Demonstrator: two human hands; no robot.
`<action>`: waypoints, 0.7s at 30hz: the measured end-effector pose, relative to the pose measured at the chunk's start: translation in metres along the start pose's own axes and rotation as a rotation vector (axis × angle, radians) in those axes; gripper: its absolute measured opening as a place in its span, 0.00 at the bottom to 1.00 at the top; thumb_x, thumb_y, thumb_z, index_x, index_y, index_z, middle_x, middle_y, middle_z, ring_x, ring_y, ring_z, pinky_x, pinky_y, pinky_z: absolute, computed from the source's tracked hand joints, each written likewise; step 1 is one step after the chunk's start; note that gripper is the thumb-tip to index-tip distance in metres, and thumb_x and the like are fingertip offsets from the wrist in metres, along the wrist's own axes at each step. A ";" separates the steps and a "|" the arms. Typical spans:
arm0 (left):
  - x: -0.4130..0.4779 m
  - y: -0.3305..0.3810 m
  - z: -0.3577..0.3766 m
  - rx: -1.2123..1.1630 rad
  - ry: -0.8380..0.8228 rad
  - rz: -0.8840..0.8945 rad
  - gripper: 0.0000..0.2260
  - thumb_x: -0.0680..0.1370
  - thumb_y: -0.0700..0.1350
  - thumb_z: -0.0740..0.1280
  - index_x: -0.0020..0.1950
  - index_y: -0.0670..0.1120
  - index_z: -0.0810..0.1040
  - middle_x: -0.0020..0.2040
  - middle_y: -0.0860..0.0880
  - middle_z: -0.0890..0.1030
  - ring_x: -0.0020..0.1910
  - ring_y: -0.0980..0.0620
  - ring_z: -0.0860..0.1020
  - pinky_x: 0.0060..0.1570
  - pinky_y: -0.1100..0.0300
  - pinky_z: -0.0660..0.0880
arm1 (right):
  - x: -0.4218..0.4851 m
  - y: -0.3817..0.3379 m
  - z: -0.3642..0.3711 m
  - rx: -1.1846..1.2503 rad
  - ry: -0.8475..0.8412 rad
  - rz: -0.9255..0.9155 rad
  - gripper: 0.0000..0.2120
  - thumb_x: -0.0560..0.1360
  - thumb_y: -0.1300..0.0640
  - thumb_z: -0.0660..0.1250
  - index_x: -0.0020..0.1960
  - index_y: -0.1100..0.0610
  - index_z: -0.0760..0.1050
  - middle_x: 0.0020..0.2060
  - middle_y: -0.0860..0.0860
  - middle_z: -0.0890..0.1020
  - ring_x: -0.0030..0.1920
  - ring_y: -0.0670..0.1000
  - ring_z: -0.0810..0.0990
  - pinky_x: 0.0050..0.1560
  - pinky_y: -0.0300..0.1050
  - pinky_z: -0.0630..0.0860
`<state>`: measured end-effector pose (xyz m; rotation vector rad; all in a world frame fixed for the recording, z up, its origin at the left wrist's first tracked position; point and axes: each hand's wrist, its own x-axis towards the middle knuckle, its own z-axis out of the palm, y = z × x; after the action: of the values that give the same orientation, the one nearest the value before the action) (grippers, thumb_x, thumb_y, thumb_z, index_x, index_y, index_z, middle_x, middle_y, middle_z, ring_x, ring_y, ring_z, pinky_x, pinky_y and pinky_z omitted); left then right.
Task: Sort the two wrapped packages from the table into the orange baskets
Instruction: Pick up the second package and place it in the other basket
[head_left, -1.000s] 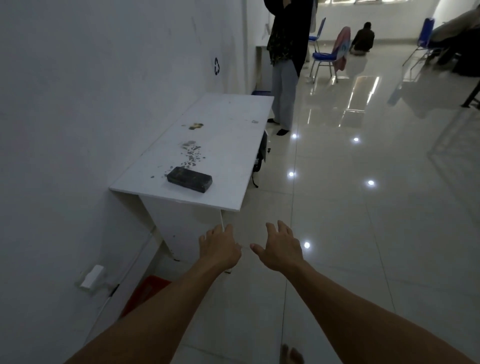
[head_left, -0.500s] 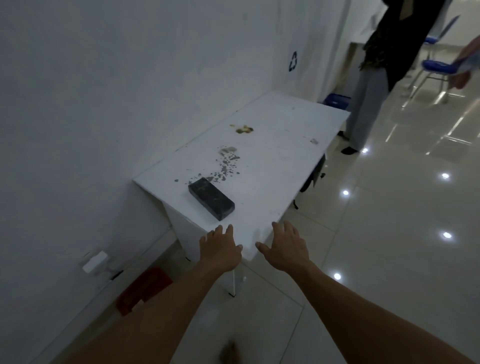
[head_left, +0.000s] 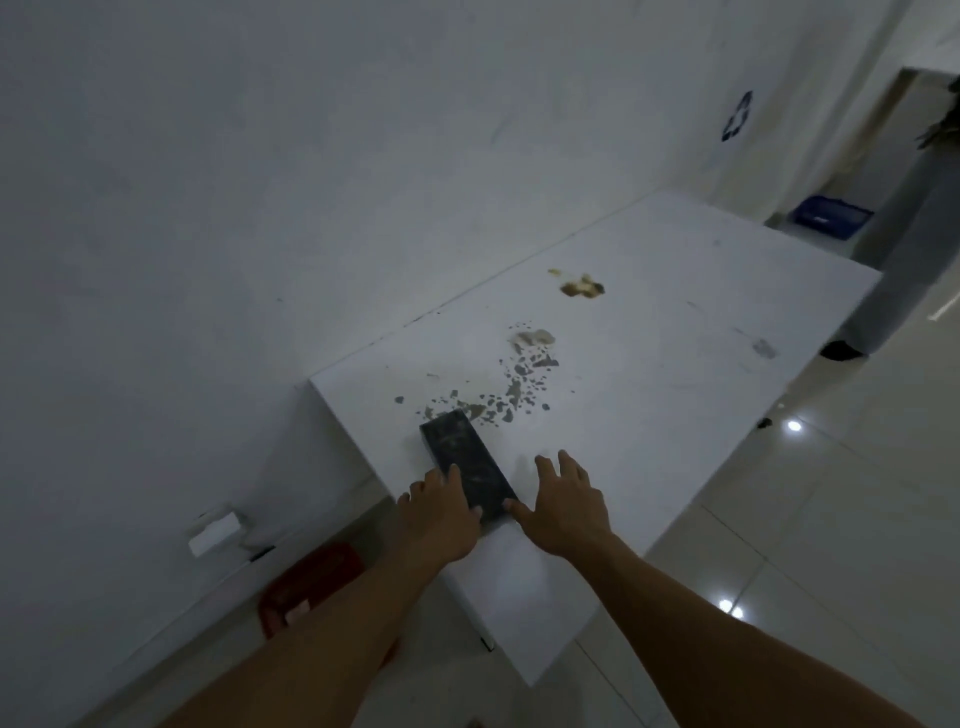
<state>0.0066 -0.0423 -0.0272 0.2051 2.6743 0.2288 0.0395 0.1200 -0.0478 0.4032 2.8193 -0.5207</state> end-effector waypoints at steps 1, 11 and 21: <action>0.005 0.000 -0.001 -0.014 -0.002 -0.022 0.33 0.80 0.58 0.57 0.80 0.46 0.49 0.78 0.42 0.58 0.74 0.40 0.62 0.72 0.46 0.61 | 0.010 -0.004 0.000 -0.001 -0.019 -0.023 0.42 0.74 0.32 0.61 0.79 0.53 0.52 0.80 0.58 0.52 0.79 0.61 0.53 0.74 0.62 0.60; 0.041 0.005 -0.006 -0.242 0.060 -0.344 0.16 0.80 0.49 0.57 0.64 0.42 0.69 0.63 0.41 0.72 0.59 0.42 0.74 0.55 0.51 0.73 | 0.094 -0.036 0.002 -0.087 -0.217 -0.357 0.43 0.73 0.31 0.62 0.78 0.54 0.53 0.78 0.60 0.55 0.75 0.62 0.59 0.69 0.60 0.66; 0.055 0.025 0.011 -0.615 0.135 -0.563 0.09 0.78 0.40 0.57 0.42 0.39 0.73 0.46 0.39 0.78 0.44 0.43 0.78 0.41 0.53 0.72 | 0.121 -0.032 0.011 -0.126 -0.340 -0.603 0.44 0.72 0.36 0.66 0.77 0.56 0.51 0.69 0.58 0.65 0.63 0.59 0.72 0.57 0.52 0.76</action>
<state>-0.0342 -0.0069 -0.0554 -0.7572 2.5181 0.8701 -0.0809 0.1142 -0.0822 -0.5301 2.5796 -0.4600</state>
